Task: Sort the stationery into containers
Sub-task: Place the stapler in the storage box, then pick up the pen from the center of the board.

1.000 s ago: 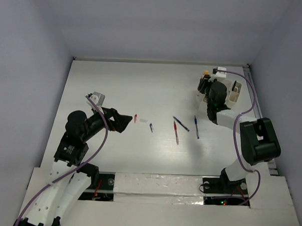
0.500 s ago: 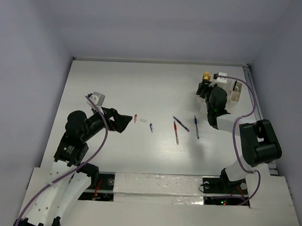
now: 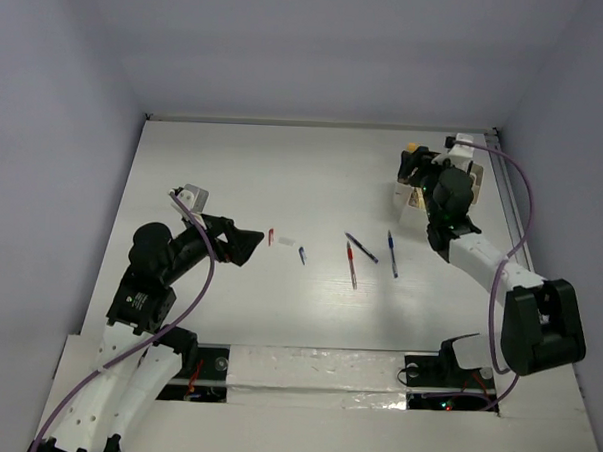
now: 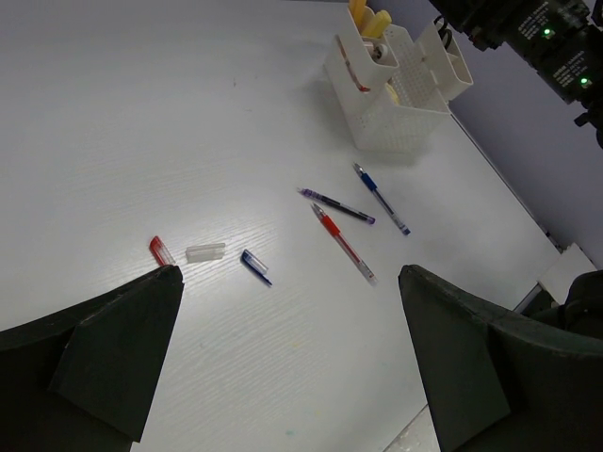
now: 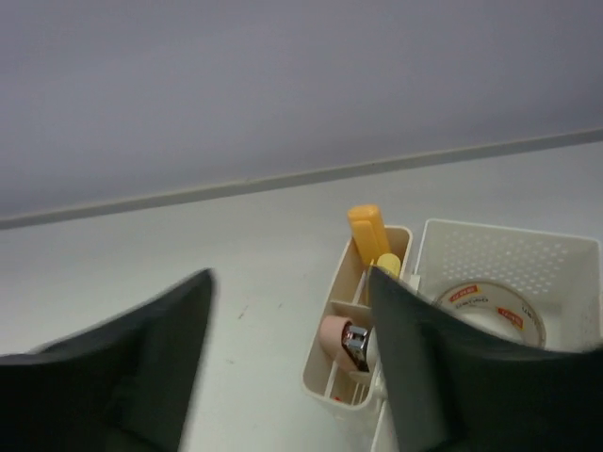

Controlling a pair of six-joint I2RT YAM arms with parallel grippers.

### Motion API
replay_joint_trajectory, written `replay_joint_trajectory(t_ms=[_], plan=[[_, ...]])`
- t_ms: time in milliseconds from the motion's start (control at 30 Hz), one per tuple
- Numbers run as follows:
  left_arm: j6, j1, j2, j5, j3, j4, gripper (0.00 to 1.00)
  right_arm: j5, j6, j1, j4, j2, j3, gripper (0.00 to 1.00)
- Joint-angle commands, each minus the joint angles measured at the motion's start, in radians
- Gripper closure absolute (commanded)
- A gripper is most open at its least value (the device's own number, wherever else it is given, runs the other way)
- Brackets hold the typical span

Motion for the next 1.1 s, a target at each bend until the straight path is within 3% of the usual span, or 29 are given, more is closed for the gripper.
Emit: replay_joint_trajectory(t_ms=[0, 67, 100, 133, 200, 300, 367, 433, 467, 500, 700, 867, 1067], plan=[[0.012, -0.002, -0.008, 0.014, -0.004, 0.049, 0.01, -0.108, 0.112, -0.005, -0.229, -0.115, 0.039, 0.42], [0.012, -0.002, -0.009, 0.014, -0.004, 0.049, 0.01, -0.159, 0.171, -0.005, -0.343, -0.163, 0.021, 0.77], [0.012, -0.002, -0.009, 0.013, -0.002, 0.047, 0.01, -0.181, 0.183, -0.005, -0.453, -0.185, 0.011, 0.88], [0.012, -0.002, -0.009, 0.014, -0.004, 0.049, 0.01, -0.185, 0.200, -0.005, -0.503, -0.231, -0.002, 0.95], [0.012, -0.002, -0.009, 0.016, -0.004, 0.049, 0.01, -0.208, 0.220, -0.005, -0.637, -0.268, -0.055, 0.97], [0.011, -0.002, -0.009, 0.016, -0.004, 0.049, 0.01, -0.204, 0.238, -0.005, -0.757, -0.341, -0.148, 0.89], [0.012, -0.002, -0.012, 0.011, -0.002, 0.047, 0.01, -0.205, 0.240, -0.005, -0.807, -0.369, -0.173, 0.68], [0.009, -0.002, -0.012, 0.008, -0.001, 0.046, 0.01, -0.196, 0.240, -0.005, -0.860, -0.358, -0.187, 0.53], [0.009, -0.002, -0.014, 0.006, -0.002, 0.046, 0.01, -0.193, 0.250, -0.005, -0.876, -0.339, -0.182, 0.41], [0.011, -0.002, -0.015, 0.006, -0.002, 0.046, 0.01, -0.207, 0.240, -0.005, -0.868, -0.326, -0.173, 0.21], [0.011, -0.013, -0.032, 0.003, -0.004, 0.044, 0.01, -0.248, 0.247, -0.005, -0.855, -0.135, -0.108, 0.18], [0.009, -0.035, -0.052, -0.003, -0.002, 0.041, 0.01, -0.181, 0.309, -0.005, -0.809, -0.035, -0.124, 0.33], [0.009, -0.082, -0.092, -0.032, 0.002, 0.031, 0.01, -0.147, 0.327, -0.005, -0.818, 0.073, -0.102, 0.42]])
